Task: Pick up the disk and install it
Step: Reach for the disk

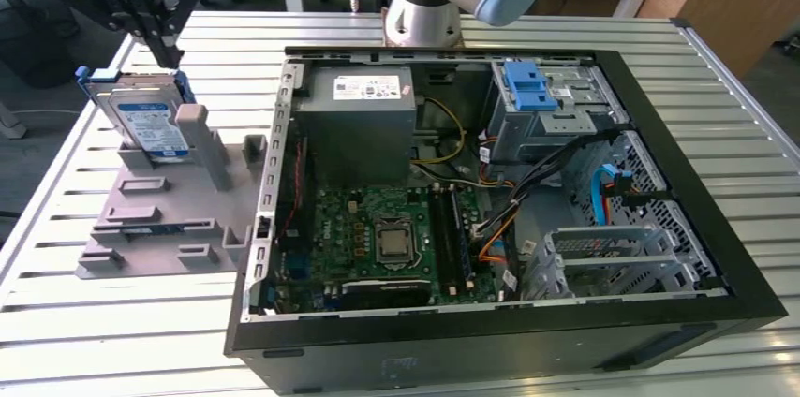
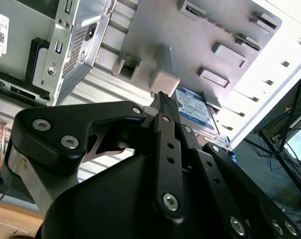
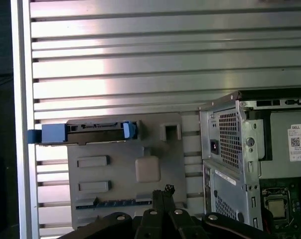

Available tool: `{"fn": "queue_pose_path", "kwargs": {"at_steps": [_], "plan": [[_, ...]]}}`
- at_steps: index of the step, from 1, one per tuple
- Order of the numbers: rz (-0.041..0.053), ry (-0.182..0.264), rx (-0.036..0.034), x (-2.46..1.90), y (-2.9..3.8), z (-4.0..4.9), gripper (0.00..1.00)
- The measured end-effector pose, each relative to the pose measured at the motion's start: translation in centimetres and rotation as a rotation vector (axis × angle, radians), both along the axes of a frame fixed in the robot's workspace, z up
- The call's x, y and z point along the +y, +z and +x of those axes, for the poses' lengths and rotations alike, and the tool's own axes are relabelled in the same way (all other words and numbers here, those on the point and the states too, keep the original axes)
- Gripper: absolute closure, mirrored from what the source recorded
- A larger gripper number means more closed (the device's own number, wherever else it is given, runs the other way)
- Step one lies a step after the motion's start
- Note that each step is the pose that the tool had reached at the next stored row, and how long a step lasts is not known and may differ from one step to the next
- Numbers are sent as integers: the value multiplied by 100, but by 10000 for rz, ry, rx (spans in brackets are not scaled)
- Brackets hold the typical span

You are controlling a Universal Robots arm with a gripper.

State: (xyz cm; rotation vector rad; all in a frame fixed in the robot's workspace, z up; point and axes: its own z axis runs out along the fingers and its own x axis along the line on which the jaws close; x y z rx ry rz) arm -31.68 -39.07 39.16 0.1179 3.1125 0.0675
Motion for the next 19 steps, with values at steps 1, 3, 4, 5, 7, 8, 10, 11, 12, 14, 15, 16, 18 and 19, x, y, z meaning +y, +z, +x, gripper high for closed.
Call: {"fn": "queue_pose_path", "kwargs": {"at_steps": [1,3,4,5,7,8,10,11,12,14,15,16,18,19], "plan": [[0,1,-1,21,-1,-27,89],[0,-2,0,57,-1,-100,89],[1,-1,-1,69,-2,-136,89],[0,0,-1,78,-3,-169,89],[1,-1,-2,93,-5,-228,89],[0,-1,0,100,-5,-252,89],[0,-1,-1,104,-7,-277,89],[0,-1,-1,105,-7,-278,89],[0,0,-1,105,-7,-278,89],[0,-1,0,105,-7,-282,89],[0,-1,-1,105,-7,-283,89],[0,-1,0,104,-7,-285,89],[0,-1,-1,105,-7,-290,89],[1,-2,-1,105,-7,-293,89]]}}
